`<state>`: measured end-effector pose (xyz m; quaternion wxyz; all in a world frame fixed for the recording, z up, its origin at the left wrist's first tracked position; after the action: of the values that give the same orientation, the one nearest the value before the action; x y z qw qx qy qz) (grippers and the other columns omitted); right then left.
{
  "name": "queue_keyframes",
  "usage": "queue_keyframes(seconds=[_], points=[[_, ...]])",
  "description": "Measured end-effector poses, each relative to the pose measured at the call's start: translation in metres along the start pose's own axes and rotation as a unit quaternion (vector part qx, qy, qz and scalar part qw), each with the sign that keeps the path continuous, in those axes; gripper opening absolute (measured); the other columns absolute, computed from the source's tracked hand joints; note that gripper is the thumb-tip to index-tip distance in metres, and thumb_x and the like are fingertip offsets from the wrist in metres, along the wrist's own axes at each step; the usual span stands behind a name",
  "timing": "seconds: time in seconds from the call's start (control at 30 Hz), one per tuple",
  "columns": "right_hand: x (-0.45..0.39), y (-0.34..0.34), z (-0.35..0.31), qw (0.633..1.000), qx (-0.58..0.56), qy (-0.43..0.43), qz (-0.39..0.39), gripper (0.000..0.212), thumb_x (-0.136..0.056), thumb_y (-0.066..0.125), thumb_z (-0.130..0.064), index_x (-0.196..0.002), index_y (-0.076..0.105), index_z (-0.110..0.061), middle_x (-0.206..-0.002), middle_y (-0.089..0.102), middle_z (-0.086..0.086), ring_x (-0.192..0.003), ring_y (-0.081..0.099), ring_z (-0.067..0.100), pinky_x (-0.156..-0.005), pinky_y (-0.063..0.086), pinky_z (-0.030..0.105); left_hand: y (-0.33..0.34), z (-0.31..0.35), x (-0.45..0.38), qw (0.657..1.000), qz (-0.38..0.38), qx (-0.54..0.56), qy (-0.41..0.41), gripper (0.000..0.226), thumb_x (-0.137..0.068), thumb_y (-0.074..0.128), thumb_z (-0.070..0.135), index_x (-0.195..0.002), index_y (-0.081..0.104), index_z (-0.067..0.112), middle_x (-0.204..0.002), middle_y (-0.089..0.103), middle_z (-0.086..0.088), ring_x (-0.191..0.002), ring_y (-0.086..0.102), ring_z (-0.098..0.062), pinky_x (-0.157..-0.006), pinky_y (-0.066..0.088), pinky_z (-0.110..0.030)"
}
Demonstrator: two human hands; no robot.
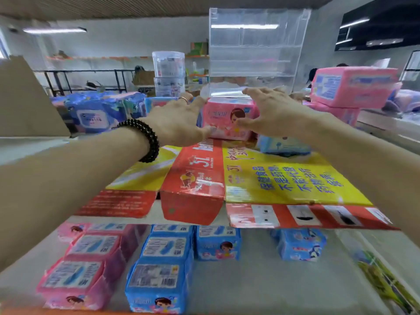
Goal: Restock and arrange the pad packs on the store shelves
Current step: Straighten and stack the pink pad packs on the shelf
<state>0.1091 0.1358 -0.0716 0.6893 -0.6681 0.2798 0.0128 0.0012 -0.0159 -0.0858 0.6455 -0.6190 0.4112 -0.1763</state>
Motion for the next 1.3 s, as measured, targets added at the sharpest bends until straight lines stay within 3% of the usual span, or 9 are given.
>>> queue_keyframes(seconds=[0.23,0.33,0.6,0.8,0.93,1.03,1.1,1.2,1.3], points=[[-0.047,0.013,0.005,0.996,0.063,0.021,-0.052,0.079,-0.088,0.06,-0.054,-0.154,0.025,-0.029,-0.16,0.032,0.002,-0.149,0.019,0.025,-0.115,0.021,0.055,0.011,-0.007,-0.056,0.997,-0.046,0.043,0.037,0.082,-0.094,0.054,0.055,-0.157,0.008,0.03,-0.162,0.025,-0.01,-0.143,0.037,-0.031,-0.113,0.037,-0.046],[-0.066,0.03,0.004,0.993,0.083,0.031,-0.076,0.077,-0.087,0.062,-0.051,-0.152,0.029,-0.025,-0.154,0.041,0.007,-0.143,0.031,0.03,-0.115,0.026,0.054,0.02,-0.006,-0.071,0.996,-0.052,0.034,0.057,0.083,-0.095,0.054,0.052,-0.158,0.004,0.032,-0.16,0.027,-0.012,-0.141,0.04,-0.031,-0.109,0.041,-0.047],[-0.085,0.055,0.012,0.986,0.13,0.05,-0.09,0.064,-0.078,0.066,-0.057,-0.13,0.044,-0.026,-0.135,0.056,0.006,-0.128,0.044,0.029,-0.102,0.03,0.049,0.043,-0.013,-0.087,0.992,-0.063,0.066,0.083,0.083,-0.093,0.058,0.048,-0.157,0.008,0.031,-0.15,0.043,-0.013,-0.133,0.048,-0.031,-0.107,0.044,-0.045],[-0.089,0.054,0.014,0.985,0.117,0.079,-0.098,0.076,-0.073,0.072,-0.057,-0.133,0.037,-0.026,-0.13,0.055,0.008,-0.126,0.043,0.031,-0.103,0.034,0.049,0.035,-0.008,-0.087,0.987,-0.047,0.122,0.092,0.056,-0.094,0.061,0.033,-0.14,0.03,0.026,-0.114,0.061,-0.008,-0.097,0.062,-0.025,-0.084,0.053,-0.042],[-0.091,0.05,0.018,0.988,0.064,0.097,-0.106,0.093,-0.06,0.081,-0.062,-0.133,0.036,-0.025,-0.127,0.056,0.01,-0.116,0.052,0.033,-0.094,0.047,0.043,0.045,-0.001,-0.082,0.99,-0.082,0.049,0.102,0.053,-0.094,0.058,0.044,-0.139,0.043,0.02,-0.136,0.052,-0.008,-0.118,0.055,-0.026,-0.101,0.048,-0.042],[-0.093,0.049,0.02,0.986,0.071,0.107,-0.106,0.113,-0.059,0.081,-0.063,-0.146,0.019,-0.025,-0.144,0.044,0.013,-0.133,0.04,0.036,-0.104,0.04,0.052,0.061,0.0,-0.074,0.987,-0.123,0.037,0.1,0.062,-0.094,0.058,0.045,-0.144,0.036,0.016,-0.146,0.042,-0.01,-0.126,0.049,-0.027,-0.105,0.044,-0.039],[-0.095,0.048,0.021,0.986,0.082,0.113,-0.095,0.113,-0.067,0.08,-0.053,-0.151,0.011,-0.022,-0.152,0.035,0.013,-0.143,0.024,0.034,-0.108,0.031,0.055,0.062,-0.001,-0.071,0.985,-0.129,0.056,0.102,0.056,-0.094,0.058,0.044,-0.14,0.041,0.015,-0.142,0.046,-0.007,-0.118,0.05,-0.024,-0.098,0.044,-0.036],[-0.1,0.051,0.02,0.979,0.123,0.116,-0.117,0.097,-0.066,0.078,-0.057,-0.145,0.032,-0.023,-0.147,0.031,0.01,-0.138,0.024,0.032,-0.099,0.032,0.051,0.054,-0.002,-0.071,0.979,-0.135,0.11,0.109,0.048,-0.094,0.06,0.047,-0.132,0.051,0.019,-0.119,0.052,0.003,-0.102,0.049,-0.016,-0.085,0.039,-0.028],[-0.102,0.053,0.019,0.974,0.138,0.117,-0.14,0.111,-0.058,0.085,-0.06,-0.146,0.03,-0.023,-0.147,0.028,0.01,-0.14,0.021,0.031,-0.106,0.031,0.051,0.047,-0.003,-0.066,0.976,-0.124,0.119,0.132,0.052,-0.091,0.063,0.052,-0.132,0.054,0.021,-0.117,0.051,0.007,-0.107,0.052,-0.015,-0.091,0.04,-0.025]])
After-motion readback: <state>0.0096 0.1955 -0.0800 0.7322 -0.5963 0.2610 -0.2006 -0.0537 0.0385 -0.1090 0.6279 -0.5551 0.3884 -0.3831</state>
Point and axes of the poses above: each hand's wrist, its own x-axis away from the middle knuckle, its own y-axis out of the palm, z = x × y, the point moved 7 cm from there along -x, towards the middle knuckle
